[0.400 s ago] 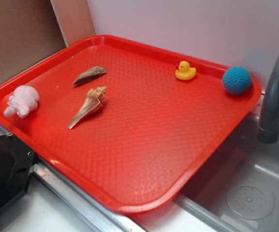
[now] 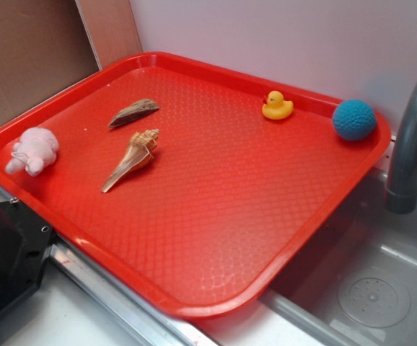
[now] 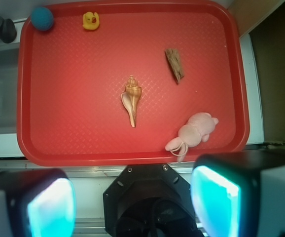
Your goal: Grab the pink bunny.
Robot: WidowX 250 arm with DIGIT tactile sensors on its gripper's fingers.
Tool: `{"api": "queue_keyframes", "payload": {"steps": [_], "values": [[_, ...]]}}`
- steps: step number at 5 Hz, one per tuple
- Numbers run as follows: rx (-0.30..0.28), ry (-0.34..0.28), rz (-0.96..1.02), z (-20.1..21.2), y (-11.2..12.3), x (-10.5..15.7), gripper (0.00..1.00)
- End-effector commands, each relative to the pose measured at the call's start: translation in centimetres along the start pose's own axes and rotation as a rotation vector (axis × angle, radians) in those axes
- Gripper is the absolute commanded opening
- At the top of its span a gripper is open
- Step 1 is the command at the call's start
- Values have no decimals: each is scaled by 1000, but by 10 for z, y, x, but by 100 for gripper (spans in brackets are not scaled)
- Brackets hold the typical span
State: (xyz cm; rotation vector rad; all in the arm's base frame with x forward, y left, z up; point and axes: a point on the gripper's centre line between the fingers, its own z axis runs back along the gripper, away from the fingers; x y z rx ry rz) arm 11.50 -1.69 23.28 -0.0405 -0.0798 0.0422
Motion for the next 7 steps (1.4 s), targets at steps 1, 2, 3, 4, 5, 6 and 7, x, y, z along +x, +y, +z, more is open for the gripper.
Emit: {"api": "queue_keyframes", "payload": {"steps": [1, 2, 3, 4, 5, 6, 7], "values": [[20, -57, 451, -56, 80, -18, 100], [-19, -65, 509, -95, 110, -14, 100], [-44, 20, 459, -138, 111, 0, 100], [-75, 72, 384, -168, 106, 14, 100], [-50, 92, 388, -168, 104, 14, 100], [-50, 92, 388, -168, 104, 14, 100], [-50, 92, 388, -168, 104, 14, 100]]}}
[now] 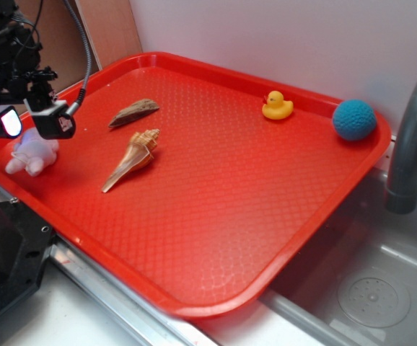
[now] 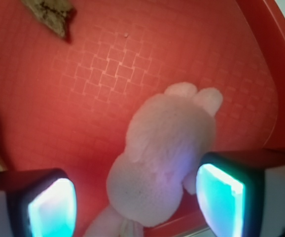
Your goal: Grab the pink bunny.
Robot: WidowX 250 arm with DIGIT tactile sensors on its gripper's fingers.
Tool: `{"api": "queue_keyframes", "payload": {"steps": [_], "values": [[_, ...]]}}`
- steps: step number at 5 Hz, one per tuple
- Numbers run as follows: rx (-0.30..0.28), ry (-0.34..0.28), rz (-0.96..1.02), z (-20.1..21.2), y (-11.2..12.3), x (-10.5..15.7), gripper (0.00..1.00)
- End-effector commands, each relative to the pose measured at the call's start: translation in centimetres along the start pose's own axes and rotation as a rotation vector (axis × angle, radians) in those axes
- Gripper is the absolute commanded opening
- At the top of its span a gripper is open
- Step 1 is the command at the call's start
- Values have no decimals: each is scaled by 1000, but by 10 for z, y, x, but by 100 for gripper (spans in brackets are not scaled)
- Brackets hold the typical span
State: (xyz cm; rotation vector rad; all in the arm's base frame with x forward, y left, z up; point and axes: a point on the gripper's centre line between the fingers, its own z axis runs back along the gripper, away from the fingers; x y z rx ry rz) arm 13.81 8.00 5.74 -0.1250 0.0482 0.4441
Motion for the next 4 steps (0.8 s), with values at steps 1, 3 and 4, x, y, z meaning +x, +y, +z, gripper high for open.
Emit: {"api": "queue_keyframes", "payload": {"steps": [1, 3, 4], "values": [[18, 18, 40, -22, 20, -4, 100], [27, 80, 45, -43, 21, -6, 0], [40, 53, -23, -29, 6, -2, 0]]}}
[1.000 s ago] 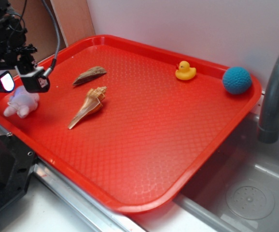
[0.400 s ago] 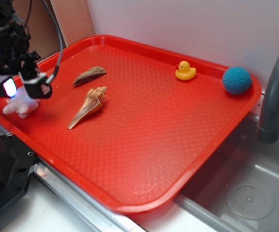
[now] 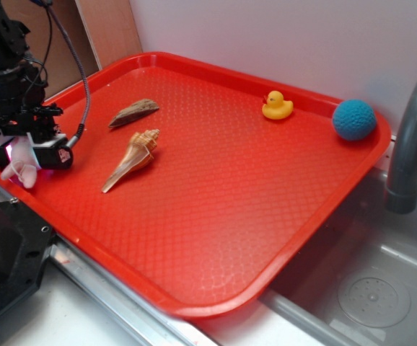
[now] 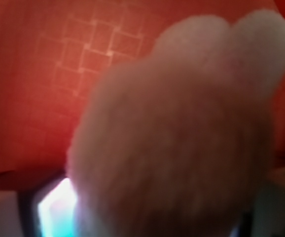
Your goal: Grab the pink bunny.
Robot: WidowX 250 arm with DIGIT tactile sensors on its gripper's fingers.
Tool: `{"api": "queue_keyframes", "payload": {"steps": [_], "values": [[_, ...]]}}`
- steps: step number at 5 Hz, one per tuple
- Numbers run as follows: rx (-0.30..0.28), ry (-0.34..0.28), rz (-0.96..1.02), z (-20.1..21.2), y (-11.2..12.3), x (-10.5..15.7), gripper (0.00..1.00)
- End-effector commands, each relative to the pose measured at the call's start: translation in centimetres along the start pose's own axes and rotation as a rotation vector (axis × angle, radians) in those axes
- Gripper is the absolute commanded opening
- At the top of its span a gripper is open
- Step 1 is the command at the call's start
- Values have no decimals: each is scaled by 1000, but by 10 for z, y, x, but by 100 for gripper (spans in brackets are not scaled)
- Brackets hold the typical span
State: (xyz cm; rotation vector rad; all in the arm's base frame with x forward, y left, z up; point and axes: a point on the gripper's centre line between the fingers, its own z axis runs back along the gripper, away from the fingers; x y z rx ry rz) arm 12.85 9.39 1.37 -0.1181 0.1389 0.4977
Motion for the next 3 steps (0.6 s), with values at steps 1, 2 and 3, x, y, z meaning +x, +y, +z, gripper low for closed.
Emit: {"api": "queue_keyframes", "payload": {"steps": [1, 2, 3], "values": [[52, -85, -295, 61, -51, 0, 0], [24, -127, -494, 111, -90, -1, 0], [26, -150, -600, 150, -118, -8, 0]]}}
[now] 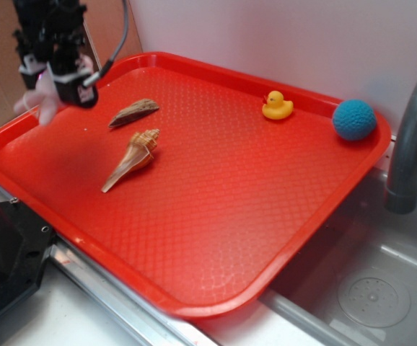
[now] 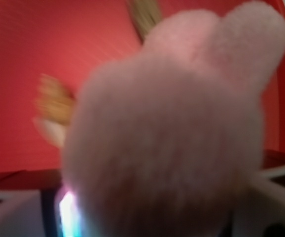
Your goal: Grab the pink bunny.
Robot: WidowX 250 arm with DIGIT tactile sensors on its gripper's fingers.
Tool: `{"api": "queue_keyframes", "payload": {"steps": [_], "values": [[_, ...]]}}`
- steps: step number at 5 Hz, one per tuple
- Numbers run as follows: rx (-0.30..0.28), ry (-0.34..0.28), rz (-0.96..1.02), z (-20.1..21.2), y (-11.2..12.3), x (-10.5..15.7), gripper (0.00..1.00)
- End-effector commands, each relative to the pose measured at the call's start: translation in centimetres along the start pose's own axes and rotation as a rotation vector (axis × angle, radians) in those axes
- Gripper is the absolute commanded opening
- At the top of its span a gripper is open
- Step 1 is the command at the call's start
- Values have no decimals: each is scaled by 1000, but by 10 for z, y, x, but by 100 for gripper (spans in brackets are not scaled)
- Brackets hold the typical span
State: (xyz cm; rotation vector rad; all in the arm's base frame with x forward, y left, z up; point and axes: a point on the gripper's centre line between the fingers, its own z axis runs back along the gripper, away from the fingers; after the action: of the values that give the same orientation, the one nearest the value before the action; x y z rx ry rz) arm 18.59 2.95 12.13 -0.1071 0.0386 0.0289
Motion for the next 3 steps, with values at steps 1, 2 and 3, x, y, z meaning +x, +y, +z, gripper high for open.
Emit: {"api": "queue_keyframes", "payload": {"steps": [1, 2, 3], "values": [[17, -78, -153, 68, -40, 6, 0], [18, -86, -179, 74, -43, 2, 0], [24, -110, -194, 83, -42, -3, 0]]}}
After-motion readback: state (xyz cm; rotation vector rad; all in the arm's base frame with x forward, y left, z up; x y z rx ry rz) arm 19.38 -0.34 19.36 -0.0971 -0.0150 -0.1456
